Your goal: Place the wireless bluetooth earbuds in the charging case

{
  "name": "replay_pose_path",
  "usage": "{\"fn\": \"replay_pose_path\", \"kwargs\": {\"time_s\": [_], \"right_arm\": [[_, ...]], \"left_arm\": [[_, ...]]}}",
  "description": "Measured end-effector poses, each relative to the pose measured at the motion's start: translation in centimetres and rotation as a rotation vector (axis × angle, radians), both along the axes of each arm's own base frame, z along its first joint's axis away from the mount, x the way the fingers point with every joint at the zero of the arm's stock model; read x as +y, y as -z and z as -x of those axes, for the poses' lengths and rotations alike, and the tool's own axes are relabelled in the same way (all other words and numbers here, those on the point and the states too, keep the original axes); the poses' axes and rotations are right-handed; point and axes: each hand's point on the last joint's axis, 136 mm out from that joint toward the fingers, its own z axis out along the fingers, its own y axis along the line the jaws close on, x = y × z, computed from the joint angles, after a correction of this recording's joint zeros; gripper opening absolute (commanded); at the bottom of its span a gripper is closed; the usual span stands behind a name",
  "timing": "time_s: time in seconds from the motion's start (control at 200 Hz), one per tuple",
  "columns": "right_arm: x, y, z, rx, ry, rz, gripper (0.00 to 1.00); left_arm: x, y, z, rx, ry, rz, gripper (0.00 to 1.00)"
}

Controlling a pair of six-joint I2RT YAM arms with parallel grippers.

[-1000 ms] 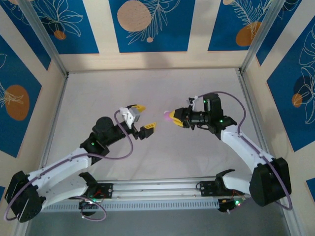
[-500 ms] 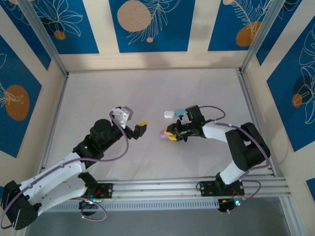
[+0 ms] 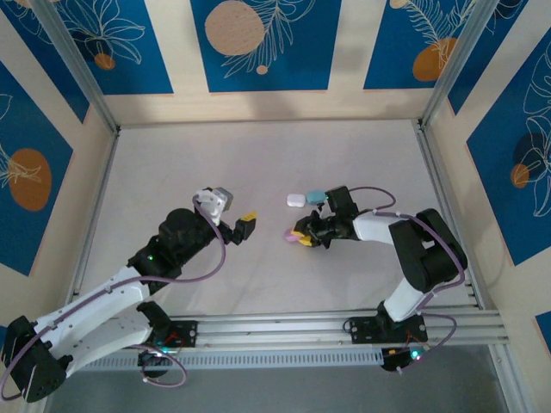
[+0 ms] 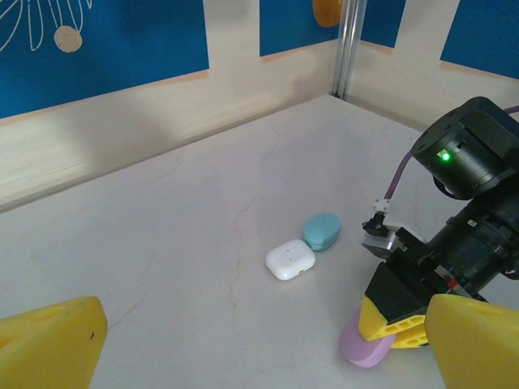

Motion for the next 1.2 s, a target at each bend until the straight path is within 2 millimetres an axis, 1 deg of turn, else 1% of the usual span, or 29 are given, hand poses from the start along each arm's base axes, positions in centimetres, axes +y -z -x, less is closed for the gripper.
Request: {"fn": "replay_pose_path", "kwargs": {"time_s": [0.145, 0.29, 0.365, 0.43, 0.49, 0.555, 0.65, 0.685, 0.755, 0.785, 0.82, 0.86, 0.9, 0.94, 0.985, 1.025, 1.075, 1.11, 1.15, 1.2], "right_arm": [[-0.6, 0.2, 0.0, -0.001, -0.009, 0.017, 0.43], [-1.9, 0.7, 0.8, 0.03, -0.007, 0.101, 0.57], [-2.8, 0.3, 1.3, 0.033, 0.003, 0.146, 0.64], [-3.8, -0.5, 1.4, 0.02, 0.017, 0.188, 0.66], [-5.1, -1.7, 1.1, -0.013, 0.04, 0.239, 0.68], [-6.6, -3.6, 0.6, -0.083, 0.069, 0.306, 0.69], [-9.5, -7.7, -0.7, -0.252, 0.132, 0.432, 0.71], [-10.7, -9.2, -1.3, -0.332, 0.158, 0.486, 0.72], [-13.3, -12.0, -2.3, -0.512, 0.201, 0.598, 0.77], [-14.3, -12.7, -2.8, -0.585, 0.213, 0.643, 0.77], [-15.4, -13.0, -3.2, -0.661, 0.22, 0.698, 0.78], [-16.5, -12.8, -3.7, -0.727, 0.217, 0.756, 0.8], [-17.6, -11.8, -4.2, -0.772, 0.203, 0.806, 0.8], [-18.6, -10.1, -4.6, -0.788, 0.178, 0.848, 0.8], [-19.5, -7.6, -4.8, -0.768, 0.13, 0.883, 0.8], [-20.1, -5.5, -5.0, -0.743, 0.096, 0.898, 0.8], [-20.5, -3.7, -5.3, -0.73, 0.063, 0.897, 0.8], [-20.6, -2.9, -5.6, -0.736, 0.046, 0.89, 0.79], [-20.4, -2.6, -6.1, -0.76, 0.029, 0.878, 0.77], [-19.9, -2.7, -7.0, -0.81, 0.011, 0.857, 0.77]], "left_arm": [[0.0, 0.1, 0.0, 0.001, -0.002, -0.002, 1.0], [0.2, 0.1, -0.3, -0.001, -0.022, -0.005, 1.0], [0.4, 0.1, -0.4, -0.003, -0.032, -0.007, 1.0], [0.5, 0.2, -0.6, -0.003, -0.043, -0.01, 1.0], [0.7, 0.3, -0.8, -0.004, -0.059, -0.019, 1.0], [1.2, 0.7, -1.3, -0.003, -0.094, -0.038, 1.0], [2.6, 1.7, -2.5, 0.016, -0.172, -0.073, 1.0], [3.4, 2.2, -3.2, 0.029, -0.213, -0.085, 1.0], [5.9, 3.4, -4.9, 0.061, -0.316, -0.111, 1.0], [7.1, 3.9, -5.6, 0.076, -0.364, -0.121, 1.0], [8.5, 4.5, -6.4, 0.095, -0.419, -0.127, 1.0], [10.1, 5.3, -7.3, 0.116, -0.479, -0.137, 1.0], [11.6, 6.1, -8.1, 0.138, -0.538, -0.148, 1.0], [13.1, 7.0, -8.8, 0.16, -0.595, -0.157, 1.0], [14.6, 7.9, -9.5, 0.173, -0.655, -0.171, 1.0], [15.6, 8.8, -9.8, 0.18, -0.693, -0.183, 1.0], [16.5, 10.0, -10.1, 0.185, -0.728, -0.198, 1.0], [17.1, 10.9, -10.2, 0.19, -0.744, -0.209, 1.0], [17.5, 11.9, -10.4, 0.202, -0.754, -0.228, 1.0], [17.8, 12.6, -10.8, 0.206, -0.756, -0.235, 1.0]]}}
